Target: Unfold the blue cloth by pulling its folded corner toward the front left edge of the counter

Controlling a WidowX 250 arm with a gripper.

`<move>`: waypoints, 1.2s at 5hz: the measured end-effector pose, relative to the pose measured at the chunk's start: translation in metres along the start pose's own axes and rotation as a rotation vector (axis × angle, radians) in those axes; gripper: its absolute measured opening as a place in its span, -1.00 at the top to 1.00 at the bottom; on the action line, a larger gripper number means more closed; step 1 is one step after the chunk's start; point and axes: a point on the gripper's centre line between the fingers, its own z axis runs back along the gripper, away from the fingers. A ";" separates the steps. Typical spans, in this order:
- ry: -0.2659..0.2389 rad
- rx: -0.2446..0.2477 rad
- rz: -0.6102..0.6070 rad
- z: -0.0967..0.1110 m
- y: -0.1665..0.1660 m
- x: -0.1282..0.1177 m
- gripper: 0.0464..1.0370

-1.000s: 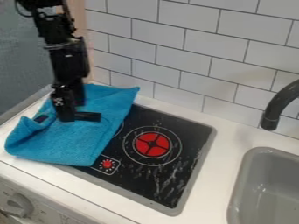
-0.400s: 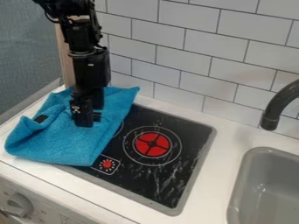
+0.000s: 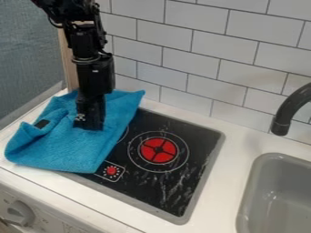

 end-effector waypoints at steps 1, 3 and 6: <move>0.003 0.003 0.014 0.000 0.000 0.000 0.80; 0.004 0.005 0.028 0.000 0.001 -0.001 0.99; -0.019 0.017 0.054 0.031 -0.013 0.000 0.99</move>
